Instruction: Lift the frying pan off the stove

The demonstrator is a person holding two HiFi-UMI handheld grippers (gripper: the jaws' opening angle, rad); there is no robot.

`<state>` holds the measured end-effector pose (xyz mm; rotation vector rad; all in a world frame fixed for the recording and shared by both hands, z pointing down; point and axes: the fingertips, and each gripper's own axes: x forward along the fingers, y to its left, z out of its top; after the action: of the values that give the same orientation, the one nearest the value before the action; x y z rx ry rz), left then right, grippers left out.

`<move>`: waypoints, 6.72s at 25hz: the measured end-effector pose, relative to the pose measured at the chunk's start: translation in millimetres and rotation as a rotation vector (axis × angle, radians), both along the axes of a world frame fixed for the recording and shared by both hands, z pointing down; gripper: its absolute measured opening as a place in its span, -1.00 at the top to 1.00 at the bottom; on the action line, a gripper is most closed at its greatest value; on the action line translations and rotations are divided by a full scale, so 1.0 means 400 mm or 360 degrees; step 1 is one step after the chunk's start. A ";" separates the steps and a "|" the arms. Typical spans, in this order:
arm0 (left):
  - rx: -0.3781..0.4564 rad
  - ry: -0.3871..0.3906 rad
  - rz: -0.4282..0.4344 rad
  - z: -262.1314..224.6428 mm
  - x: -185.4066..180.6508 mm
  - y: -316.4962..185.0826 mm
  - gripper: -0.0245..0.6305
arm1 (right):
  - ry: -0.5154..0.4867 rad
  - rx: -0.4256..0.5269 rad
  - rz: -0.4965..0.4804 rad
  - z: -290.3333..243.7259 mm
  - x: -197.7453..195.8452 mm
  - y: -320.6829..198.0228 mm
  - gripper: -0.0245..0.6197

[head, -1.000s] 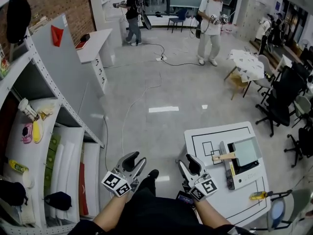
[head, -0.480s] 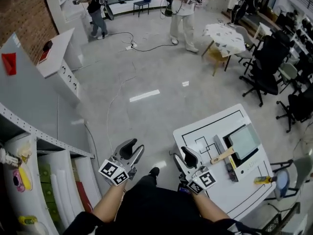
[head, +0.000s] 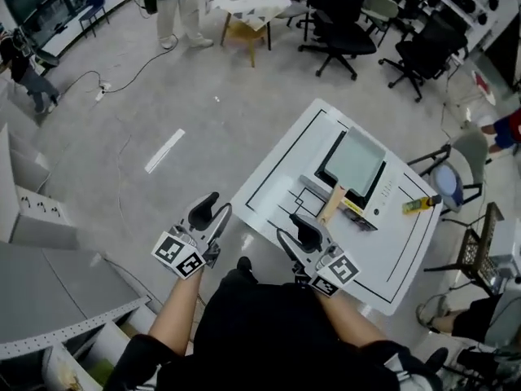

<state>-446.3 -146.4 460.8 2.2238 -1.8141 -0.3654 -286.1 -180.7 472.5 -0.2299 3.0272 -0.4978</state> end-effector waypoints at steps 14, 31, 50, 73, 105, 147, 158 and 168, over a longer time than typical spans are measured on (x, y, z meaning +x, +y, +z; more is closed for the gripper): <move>-0.0312 0.0178 0.1189 0.161 0.371 -0.391 0.37 | -0.0085 -0.0340 0.0870 0.076 0.321 -0.191 0.34; -0.1251 0.0926 0.1785 0.339 0.552 -0.481 0.20 | -0.0258 -0.1214 0.0664 0.209 0.362 -0.279 0.30; -0.1600 0.1361 0.1944 0.393 0.693 -0.534 0.20 | -0.0289 -0.1764 0.0042 0.307 0.224 -0.343 0.40; -0.1498 0.1152 0.1985 0.343 0.684 -0.517 0.36 | -0.0383 -0.1717 -0.0026 0.257 0.218 -0.327 0.52; -0.1115 0.0873 0.2030 0.105 0.744 -0.039 0.35 | -0.0267 -0.1403 -0.0278 0.059 0.281 0.172 0.48; -0.1299 0.1149 0.1853 0.179 1.116 0.516 0.34 | -0.0272 -0.1423 -0.0492 0.091 0.665 0.720 0.36; -0.1322 0.1190 0.1876 0.158 1.020 0.549 0.33 | -0.0272 -0.1417 -0.0477 0.069 0.570 0.746 0.37; -0.1390 0.1236 0.1892 0.170 1.019 0.564 0.32 | -0.0262 -0.1453 -0.0473 0.081 0.566 0.755 0.35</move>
<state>-38.5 79.2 528.6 1.6970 -0.0488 -0.0921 -59.6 121.1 505.0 0.2220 2.4542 -1.7803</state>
